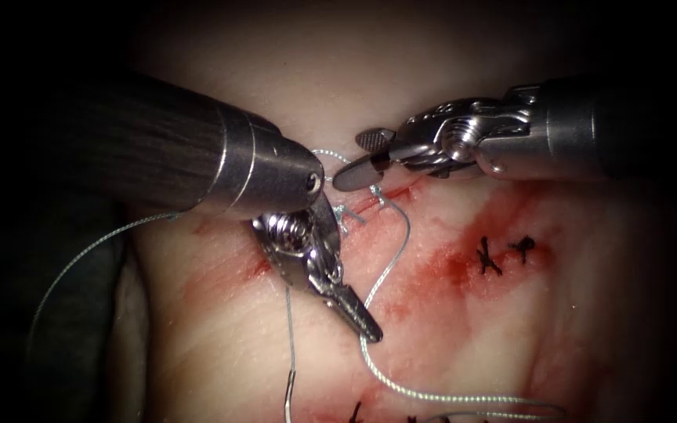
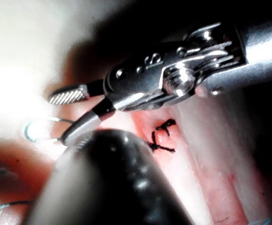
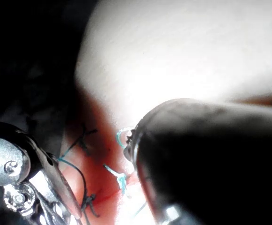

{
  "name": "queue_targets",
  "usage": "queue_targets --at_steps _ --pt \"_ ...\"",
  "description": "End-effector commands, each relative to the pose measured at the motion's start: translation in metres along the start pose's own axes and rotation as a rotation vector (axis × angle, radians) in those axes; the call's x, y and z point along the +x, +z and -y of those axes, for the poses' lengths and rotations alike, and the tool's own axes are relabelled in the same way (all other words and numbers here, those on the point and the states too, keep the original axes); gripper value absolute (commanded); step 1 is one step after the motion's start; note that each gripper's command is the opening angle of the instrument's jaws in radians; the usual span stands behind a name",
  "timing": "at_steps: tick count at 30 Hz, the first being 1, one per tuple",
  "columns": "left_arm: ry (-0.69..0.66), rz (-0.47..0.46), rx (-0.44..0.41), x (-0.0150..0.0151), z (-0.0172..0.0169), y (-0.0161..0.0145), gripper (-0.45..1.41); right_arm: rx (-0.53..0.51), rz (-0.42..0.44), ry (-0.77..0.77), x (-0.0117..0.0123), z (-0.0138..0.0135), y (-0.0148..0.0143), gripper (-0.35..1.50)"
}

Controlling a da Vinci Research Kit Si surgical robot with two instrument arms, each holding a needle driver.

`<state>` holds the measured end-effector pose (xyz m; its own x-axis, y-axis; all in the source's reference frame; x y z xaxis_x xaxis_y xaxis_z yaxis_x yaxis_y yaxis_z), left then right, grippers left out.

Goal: Wound Closure

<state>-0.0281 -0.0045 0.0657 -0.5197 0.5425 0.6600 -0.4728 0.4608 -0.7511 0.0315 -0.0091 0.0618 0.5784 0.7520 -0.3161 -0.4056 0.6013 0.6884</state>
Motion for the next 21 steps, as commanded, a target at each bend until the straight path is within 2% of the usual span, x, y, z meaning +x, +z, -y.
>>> queue_targets --at_steps 1,11,13,14,15,16,17,21 --pt "0.000 0.000 0.000 0.0006 0.0002 0.0003 -0.45 -0.001 -0.003 -0.002 0.0007 -0.0001 0.0008 0.49" --pt "-0.006 0.001 0.001 0.0005 0.0001 0.0005 -0.45 -0.008 -0.005 -0.004 0.0007 -0.0006 0.0015 0.47" --pt "-0.006 0.004 0.002 0.0004 0.0001 0.0005 -0.45 -0.010 -0.005 -0.006 0.0006 -0.0006 0.0017 0.27" --pt "-0.006 0.004 0.002 0.0004 0.0001 0.0005 -0.45 -0.010 -0.004 -0.007 0.0005 -0.0006 0.0018 0.02" --pt "-0.006 0.004 0.002 0.0004 0.0001 0.0006 -0.45 -0.013 -0.006 -0.009 0.0004 -0.0006 0.0019 -0.08" --pt "-0.006 0.004 0.002 0.0004 0.0001 0.0006 -0.45 -0.013 -0.006 -0.009 0.0004 -0.0006 0.0019 -0.08" --pt "-0.005 0.005 0.003 0.0004 0.0001 0.0006 -0.45 -0.005 -0.001 -0.011 0.0003 -0.0007 0.0018 -0.35" --pt "-0.017 0.008 0.005 0.0004 0.0001 0.0007 -0.45 0.080 0.038 -0.012 0.0007 -0.0009 0.0011 -0.35"
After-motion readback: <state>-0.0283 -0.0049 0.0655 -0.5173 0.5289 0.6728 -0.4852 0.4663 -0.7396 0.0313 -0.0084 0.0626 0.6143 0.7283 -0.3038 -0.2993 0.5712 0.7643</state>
